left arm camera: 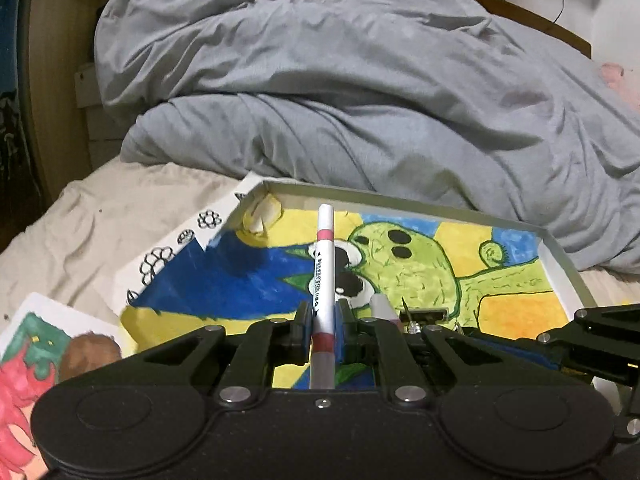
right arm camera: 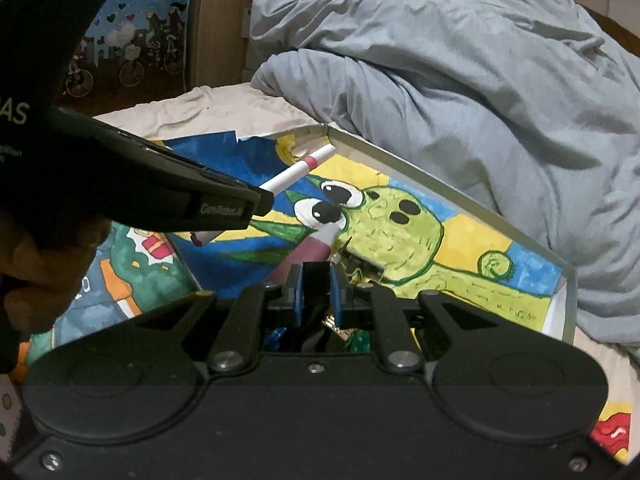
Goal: Organize rigid objects
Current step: 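Carry the upright marker over the tray with the left tool while the right tool follows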
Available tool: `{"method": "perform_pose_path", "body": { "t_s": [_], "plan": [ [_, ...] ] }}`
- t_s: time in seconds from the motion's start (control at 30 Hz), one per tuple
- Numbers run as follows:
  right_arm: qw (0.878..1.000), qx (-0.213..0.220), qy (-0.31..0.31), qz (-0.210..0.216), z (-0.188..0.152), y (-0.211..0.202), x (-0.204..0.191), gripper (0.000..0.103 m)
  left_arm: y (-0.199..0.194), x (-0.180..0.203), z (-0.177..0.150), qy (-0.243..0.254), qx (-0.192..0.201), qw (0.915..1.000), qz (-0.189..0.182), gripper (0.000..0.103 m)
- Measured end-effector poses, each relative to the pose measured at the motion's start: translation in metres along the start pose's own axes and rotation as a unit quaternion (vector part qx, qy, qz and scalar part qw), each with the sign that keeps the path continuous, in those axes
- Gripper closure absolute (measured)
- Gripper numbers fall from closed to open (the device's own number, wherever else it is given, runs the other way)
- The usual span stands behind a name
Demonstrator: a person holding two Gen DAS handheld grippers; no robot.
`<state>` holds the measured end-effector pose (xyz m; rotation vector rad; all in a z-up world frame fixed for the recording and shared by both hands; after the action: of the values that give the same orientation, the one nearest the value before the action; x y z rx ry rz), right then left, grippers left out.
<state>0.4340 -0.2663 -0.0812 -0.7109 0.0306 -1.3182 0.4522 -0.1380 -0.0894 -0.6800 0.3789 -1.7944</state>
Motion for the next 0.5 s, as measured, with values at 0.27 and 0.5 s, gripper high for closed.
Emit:
{"method": "perform_pose_path", "body": {
  "t_s": [0.27,0.5],
  "plan": [
    [1.0,-0.006,0.005,0.0,-0.001,0.002,-0.004,0.095,0.002,-0.001,-0.009,-0.006,-0.015,0.9999,-0.005,0.091],
    [1.0,-0.003,0.012,-0.012,0.002,-0.01,0.0,0.088,0.007,-0.007,-0.012,-0.039,-0.06,0.9974,-0.012,0.089]
  ]
}}
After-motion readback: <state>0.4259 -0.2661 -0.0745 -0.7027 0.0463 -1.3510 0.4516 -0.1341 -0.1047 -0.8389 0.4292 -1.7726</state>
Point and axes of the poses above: each gripper's, at about its wrist camera, not at the fingertips, and y roughly the way its jaws point, x to its right, z to its top, the point moved 5 cm from there along y, roughly the way its jaws point, and after that the axes turned 14 degrees about -y, right-handed, at the moved point
